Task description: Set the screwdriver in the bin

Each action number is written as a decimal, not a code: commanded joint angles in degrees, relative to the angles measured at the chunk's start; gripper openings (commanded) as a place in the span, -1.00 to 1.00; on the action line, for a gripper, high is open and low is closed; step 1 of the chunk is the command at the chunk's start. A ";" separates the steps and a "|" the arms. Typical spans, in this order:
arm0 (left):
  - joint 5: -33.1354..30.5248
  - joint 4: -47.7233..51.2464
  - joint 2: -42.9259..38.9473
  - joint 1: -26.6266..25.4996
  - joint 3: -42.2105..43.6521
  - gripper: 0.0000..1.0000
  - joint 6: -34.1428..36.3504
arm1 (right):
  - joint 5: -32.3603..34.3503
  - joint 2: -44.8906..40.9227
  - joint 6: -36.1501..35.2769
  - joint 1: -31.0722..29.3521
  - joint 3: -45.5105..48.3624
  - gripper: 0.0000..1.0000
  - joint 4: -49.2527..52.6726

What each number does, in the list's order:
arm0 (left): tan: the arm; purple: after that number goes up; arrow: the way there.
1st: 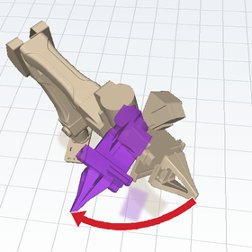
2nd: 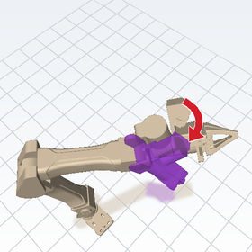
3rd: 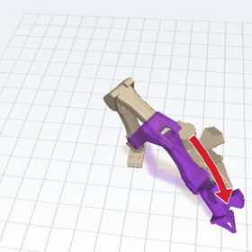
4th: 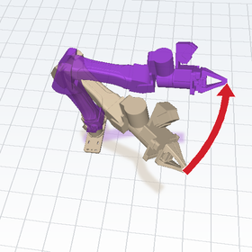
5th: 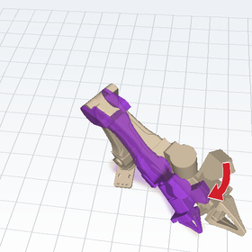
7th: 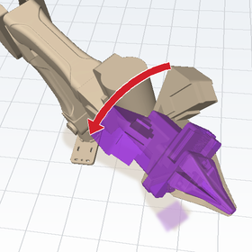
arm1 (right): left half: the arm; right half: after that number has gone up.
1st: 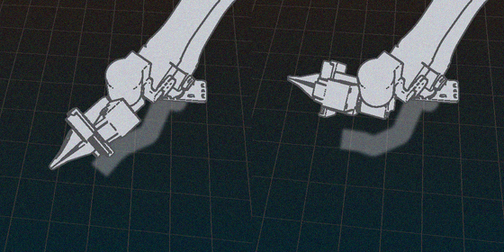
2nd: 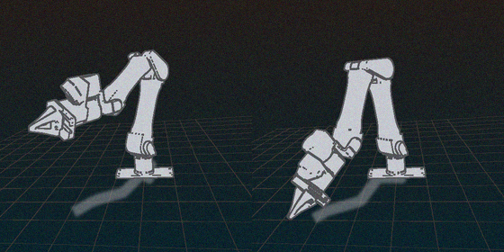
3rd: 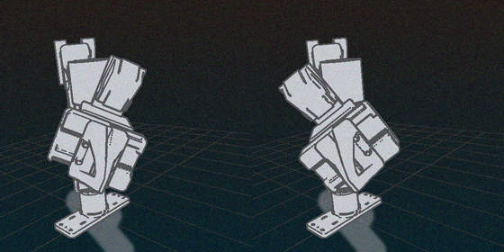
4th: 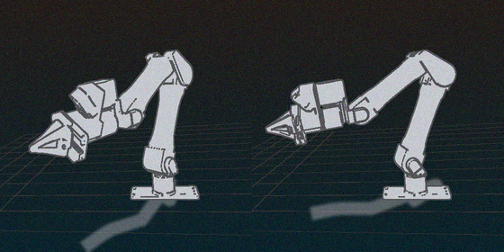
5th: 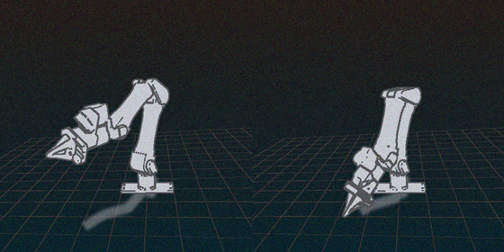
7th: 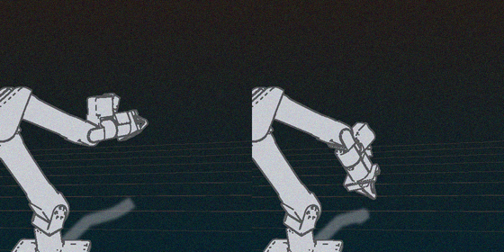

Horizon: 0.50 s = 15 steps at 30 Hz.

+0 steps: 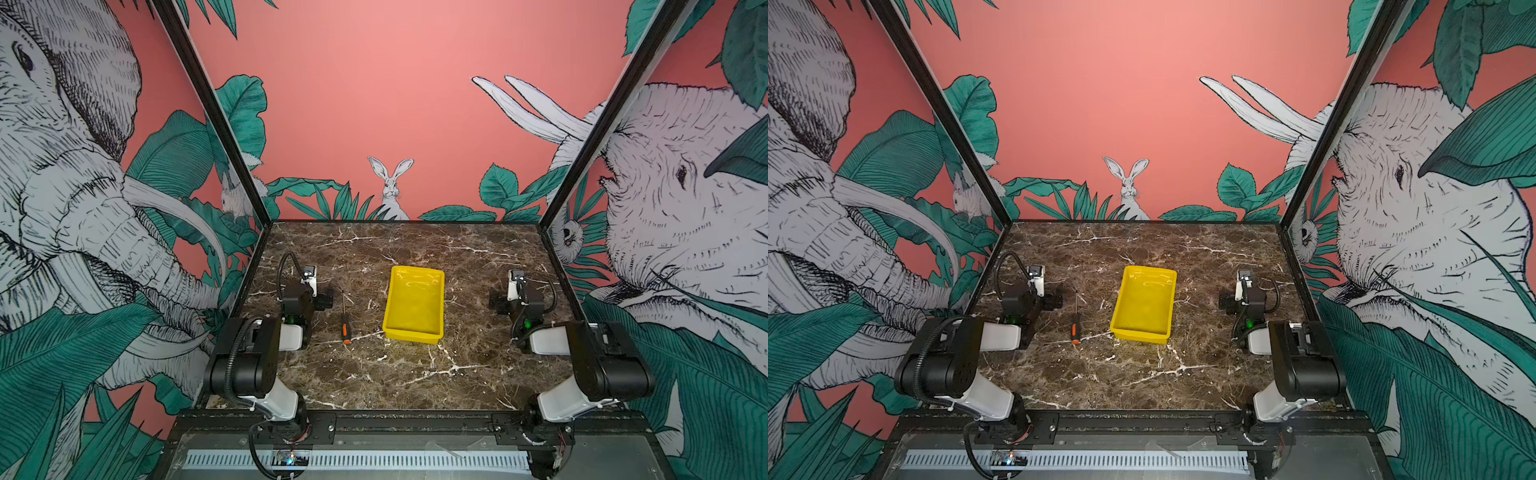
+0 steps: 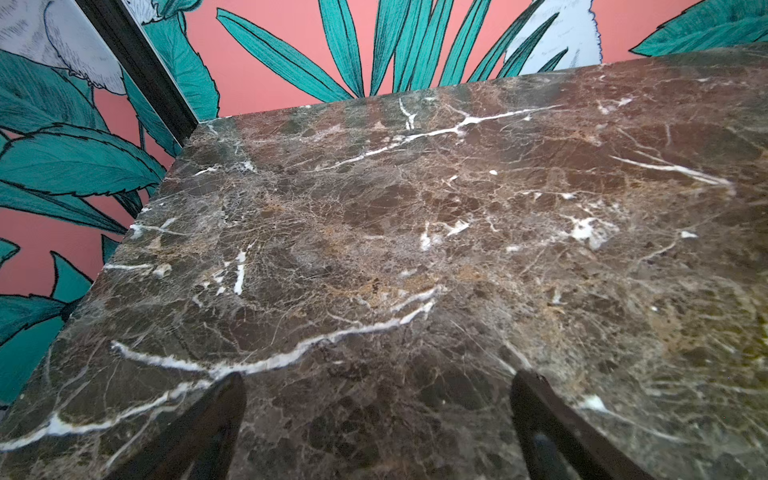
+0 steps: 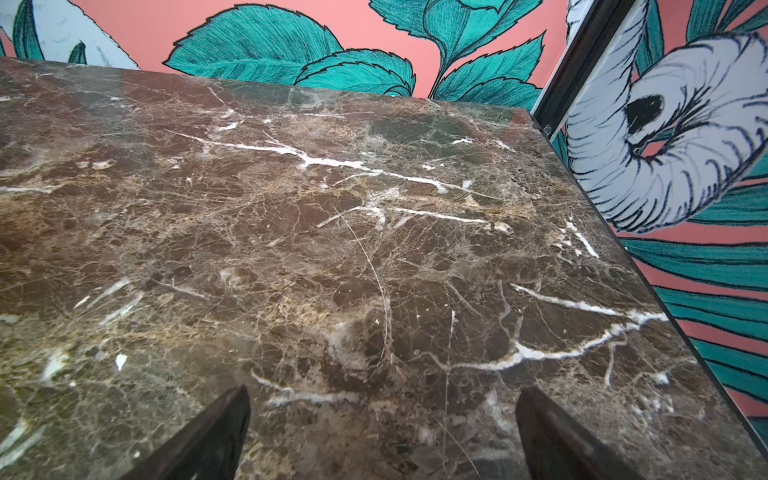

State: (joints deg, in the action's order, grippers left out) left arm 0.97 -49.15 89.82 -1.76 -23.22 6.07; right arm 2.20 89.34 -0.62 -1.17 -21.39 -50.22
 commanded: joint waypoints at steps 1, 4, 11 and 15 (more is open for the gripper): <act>-0.23 -0.16 -0.79 0.35 -0.77 0.99 0.35 | 0.61 -0.50 0.18 -0.15 -1.11 0.98 -1.95; -0.22 -0.12 -0.80 0.36 -0.77 0.99 0.37 | 0.54 -0.57 0.18 -0.15 -1.07 0.98 -1.97; -0.27 -0.12 -0.79 0.35 -0.77 0.99 0.39 | 0.00 -0.56 0.18 -0.15 -1.19 0.99 -1.64; -0.24 -0.16 -0.79 0.26 -0.77 0.99 0.39 | 0.00 -0.57 0.18 -0.15 -1.20 0.99 -1.70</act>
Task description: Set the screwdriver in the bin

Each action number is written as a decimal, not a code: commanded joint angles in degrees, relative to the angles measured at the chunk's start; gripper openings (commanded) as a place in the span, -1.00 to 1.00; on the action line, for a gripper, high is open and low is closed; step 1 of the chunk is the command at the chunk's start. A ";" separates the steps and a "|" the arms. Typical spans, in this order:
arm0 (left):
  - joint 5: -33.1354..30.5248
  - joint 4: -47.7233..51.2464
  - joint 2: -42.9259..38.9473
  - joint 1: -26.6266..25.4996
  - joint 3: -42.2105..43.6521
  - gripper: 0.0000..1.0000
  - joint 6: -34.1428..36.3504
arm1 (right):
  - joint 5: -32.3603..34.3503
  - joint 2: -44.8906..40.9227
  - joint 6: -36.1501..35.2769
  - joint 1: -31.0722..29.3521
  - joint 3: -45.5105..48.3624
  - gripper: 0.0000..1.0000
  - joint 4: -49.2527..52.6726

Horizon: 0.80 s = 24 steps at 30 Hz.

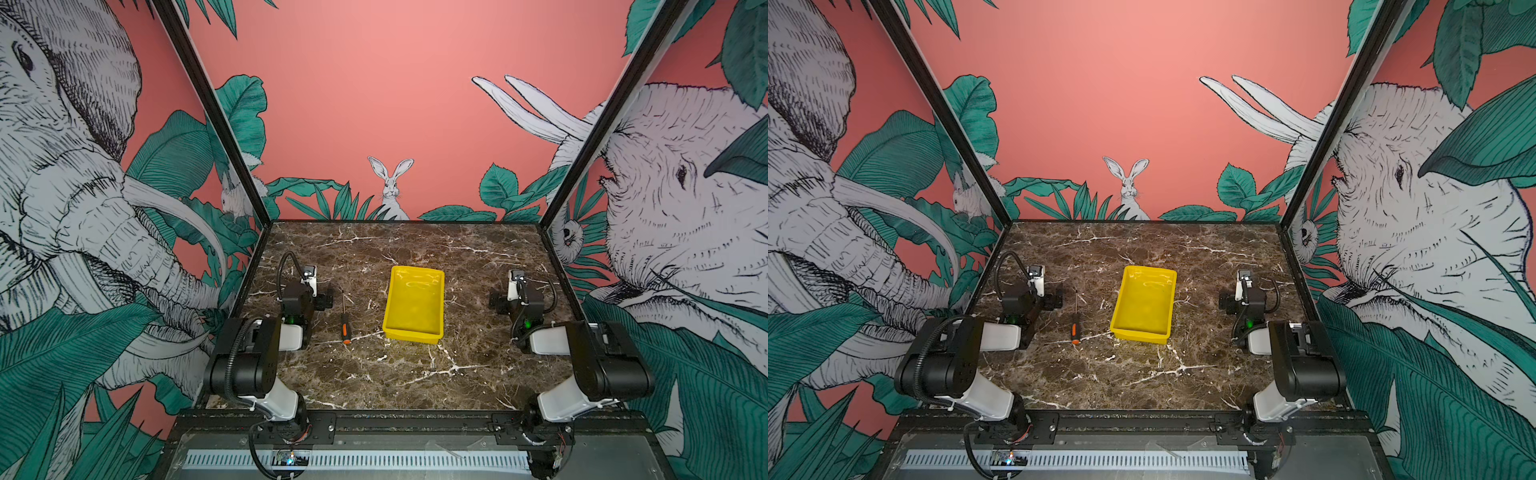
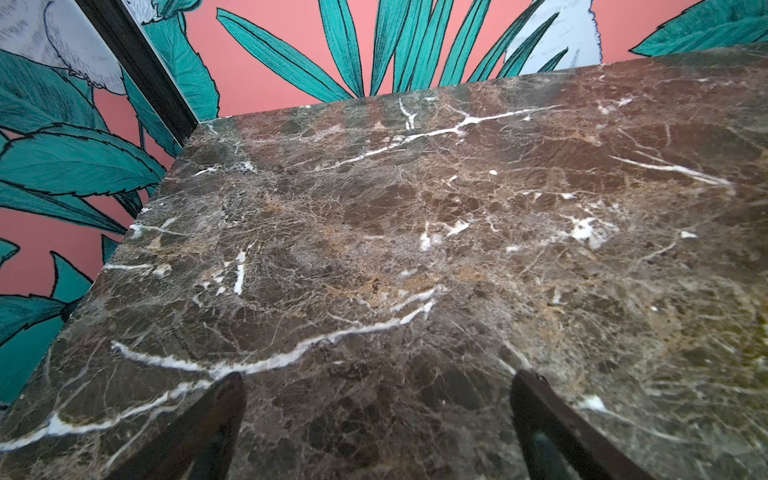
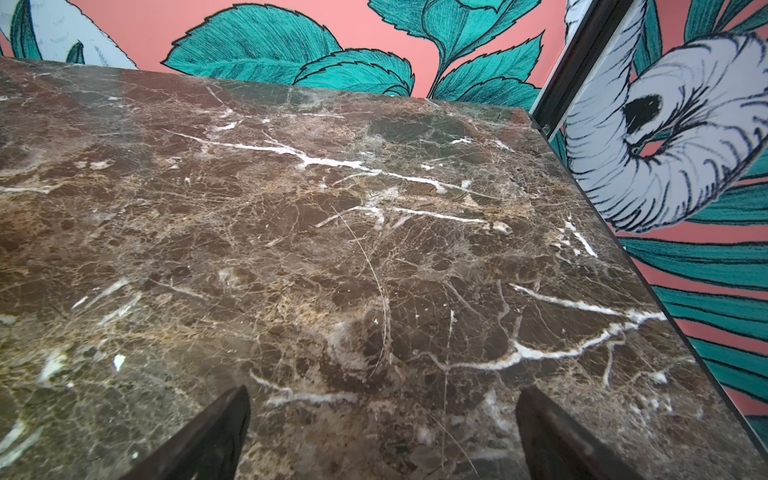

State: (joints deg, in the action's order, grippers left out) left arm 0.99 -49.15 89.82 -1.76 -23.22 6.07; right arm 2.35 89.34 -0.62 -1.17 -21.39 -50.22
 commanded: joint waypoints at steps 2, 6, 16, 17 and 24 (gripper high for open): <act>-0.24 -0.14 -0.79 0.32 -0.77 1.00 0.35 | -0.22 -0.57 0.18 -0.10 -1.19 0.98 -1.68; -0.27 -0.08 -0.79 0.32 -0.77 0.99 0.38 | -0.24 -0.57 0.18 -0.08 -1.20 0.98 -1.59; -0.28 -0.20 -0.79 0.38 -0.69 0.99 0.35 | -1.12 -0.66 -0.34 -0.15 -0.26 0.98 -3.33; -0.20 -0.33 -0.79 0.31 -0.60 0.99 0.48 | -1.07 -0.66 -0.34 -0.18 -0.25 0.98 -3.35; 0.53 -1.50 -0.96 -0.18 0.10 0.99 1.10 | -1.21 -0.66 -0.34 -0.15 -0.37 0.98 -3.19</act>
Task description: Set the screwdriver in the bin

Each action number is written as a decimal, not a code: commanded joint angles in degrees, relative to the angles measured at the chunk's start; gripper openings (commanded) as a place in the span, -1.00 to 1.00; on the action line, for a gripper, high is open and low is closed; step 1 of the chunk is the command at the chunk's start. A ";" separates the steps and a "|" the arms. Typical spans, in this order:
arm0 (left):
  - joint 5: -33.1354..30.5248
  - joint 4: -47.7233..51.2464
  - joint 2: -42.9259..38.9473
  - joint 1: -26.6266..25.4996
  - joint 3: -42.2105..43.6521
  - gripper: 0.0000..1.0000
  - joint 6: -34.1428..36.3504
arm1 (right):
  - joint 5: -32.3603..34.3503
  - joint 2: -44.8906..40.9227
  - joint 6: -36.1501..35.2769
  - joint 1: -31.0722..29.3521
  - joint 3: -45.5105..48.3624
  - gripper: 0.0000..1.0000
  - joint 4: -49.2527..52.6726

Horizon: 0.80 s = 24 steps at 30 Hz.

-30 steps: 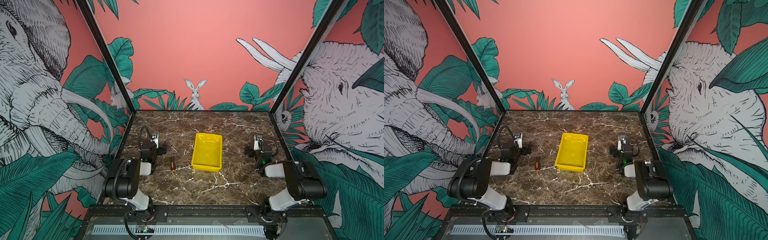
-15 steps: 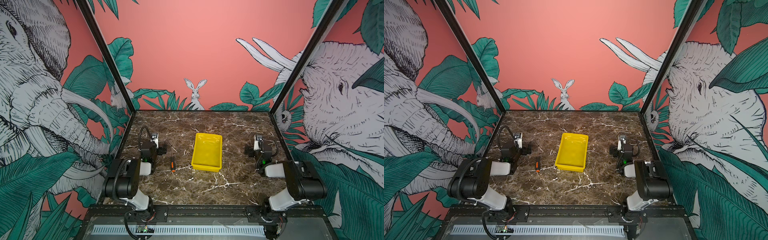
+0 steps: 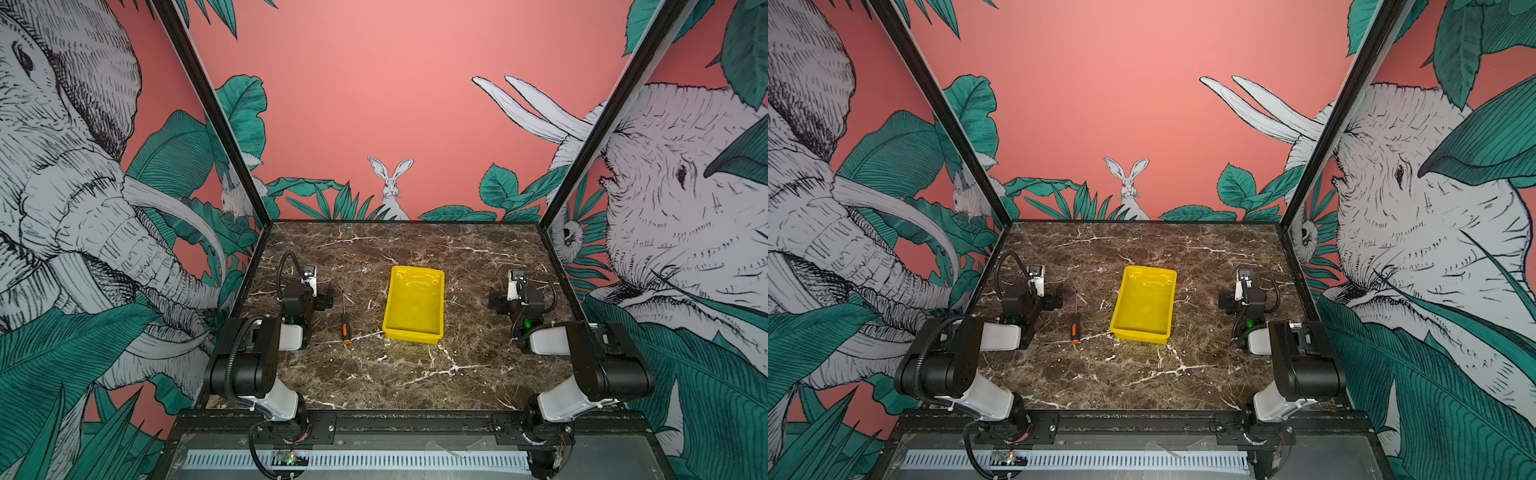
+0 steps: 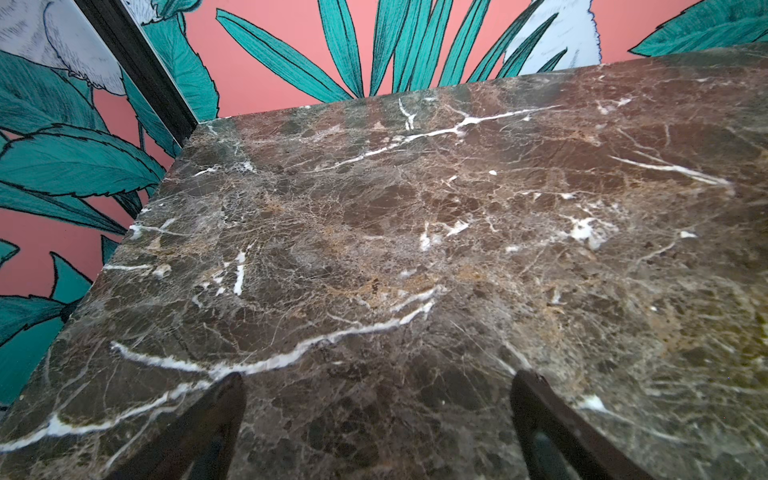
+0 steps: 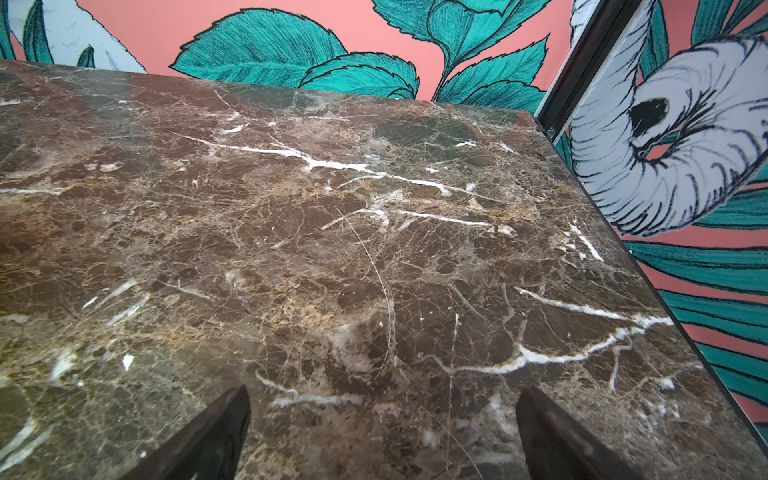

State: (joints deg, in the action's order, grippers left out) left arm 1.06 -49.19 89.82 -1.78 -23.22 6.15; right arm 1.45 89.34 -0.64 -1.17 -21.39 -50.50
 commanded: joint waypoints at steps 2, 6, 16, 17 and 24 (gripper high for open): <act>-0.90 -1.38 -1.05 -0.03 0.10 0.99 0.39 | -0.35 -0.66 -0.32 -0.15 -0.41 0.99 -2.84; -6.01 1.57 -2.67 -0.06 -1.29 0.99 -1.17 | -1.78 -0.65 0.93 1.16 -1.29 0.98 -1.16; -15.57 48.51 -31.48 -0.10 -15.80 0.99 -10.52 | -1.37 -12.42 3.99 1.13 -8.50 0.98 23.22; -15.15 52.91 -34.63 -0.02 -17.25 0.99 -11.36 | -3.49 -14.16 6.18 1.17 -10.52 0.98 27.49; -8.64 78.94 -45.48 -0.01 -27.97 0.99 -19.21 | -12.09 -23.25 19.65 -0.07 -22.98 0.98 51.53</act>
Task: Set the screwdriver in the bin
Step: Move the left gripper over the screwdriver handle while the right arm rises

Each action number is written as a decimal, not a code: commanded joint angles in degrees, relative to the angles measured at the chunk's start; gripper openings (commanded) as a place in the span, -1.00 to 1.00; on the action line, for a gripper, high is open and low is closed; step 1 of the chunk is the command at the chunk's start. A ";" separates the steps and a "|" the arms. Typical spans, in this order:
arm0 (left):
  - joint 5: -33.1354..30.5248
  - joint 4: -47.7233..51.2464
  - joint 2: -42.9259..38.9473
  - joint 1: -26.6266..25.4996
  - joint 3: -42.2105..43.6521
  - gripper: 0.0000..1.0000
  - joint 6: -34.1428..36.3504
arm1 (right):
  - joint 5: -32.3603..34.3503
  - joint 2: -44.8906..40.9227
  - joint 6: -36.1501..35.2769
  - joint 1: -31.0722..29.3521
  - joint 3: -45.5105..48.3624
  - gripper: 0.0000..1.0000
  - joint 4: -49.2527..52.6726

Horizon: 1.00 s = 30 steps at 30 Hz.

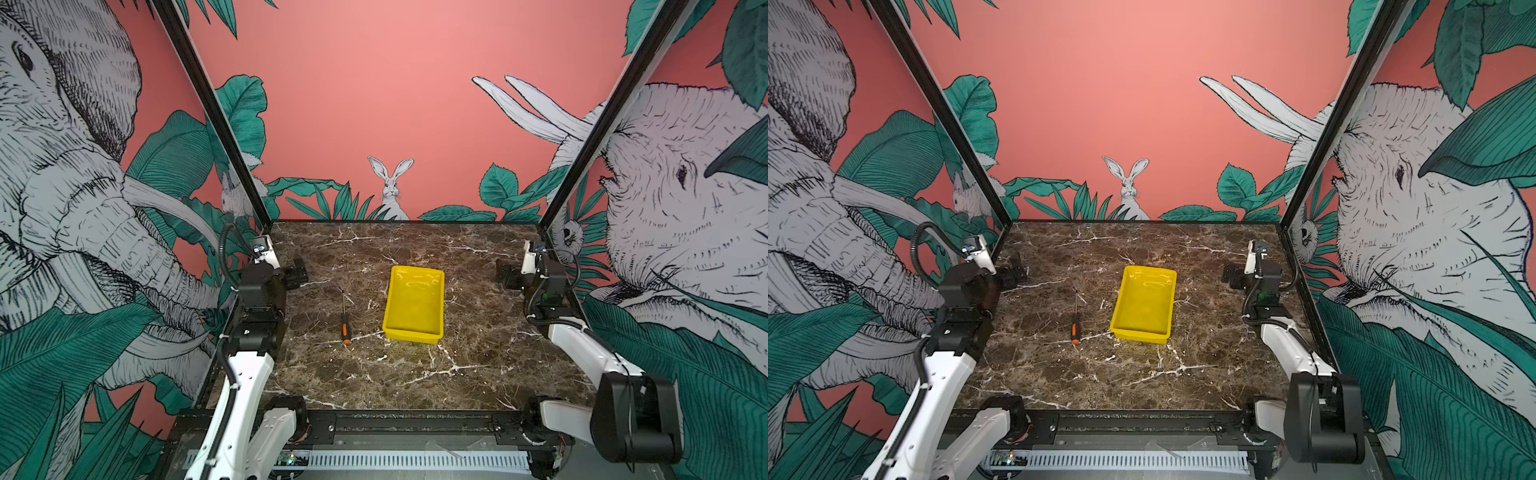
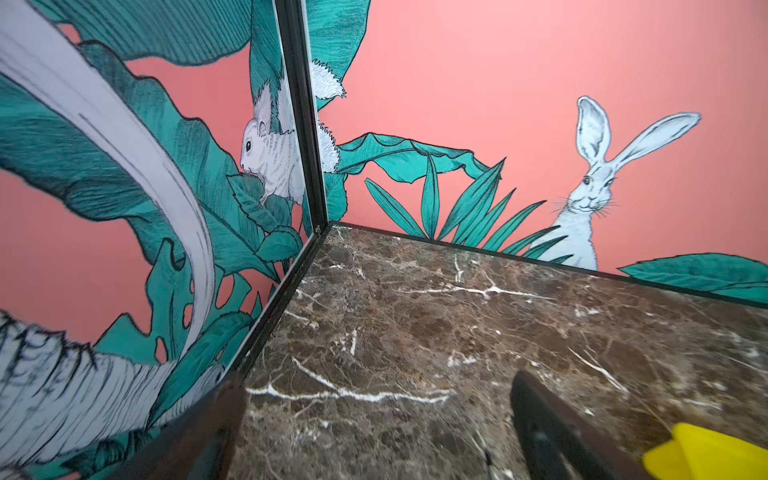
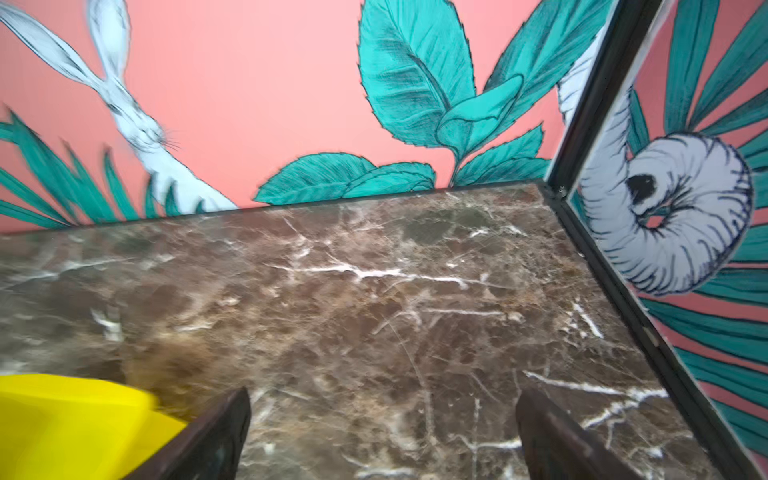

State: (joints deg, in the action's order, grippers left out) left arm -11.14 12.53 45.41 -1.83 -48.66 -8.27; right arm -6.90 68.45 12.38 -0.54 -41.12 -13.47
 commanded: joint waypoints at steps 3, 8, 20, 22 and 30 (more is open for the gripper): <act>10.25 24.59 -0.25 0.07 -5.88 0.99 -4.22 | -6.90 -4.74 7.56 -0.83 -8.70 0.99 24.17; 19.97 33.29 4.89 -0.04 -8.16 0.99 -5.94 | -12.63 -3.91 5.54 -1.38 -19.08 0.98 40.24; 18.09 36.02 9.26 -8.94 -1.86 0.99 -18.88 | -15.93 -10.30 0.18 -6.82 -19.61 0.98 50.40; 15.80 34.87 10.24 -11.31 -0.69 0.99 -20.33 | -16.61 -11.62 -0.49 -7.30 -19.37 0.99 52.27; 11.48 31.81 15.44 -16.68 2.83 0.97 -23.53 | -20.69 -11.12 -2.50 -7.49 -20.76 0.98 62.12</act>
State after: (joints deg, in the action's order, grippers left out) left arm 3.27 45.34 59.90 -17.41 -46.68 -29.12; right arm -24.64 56.60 11.90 -7.57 -60.73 43.64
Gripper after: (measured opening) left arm 0.987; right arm 0.992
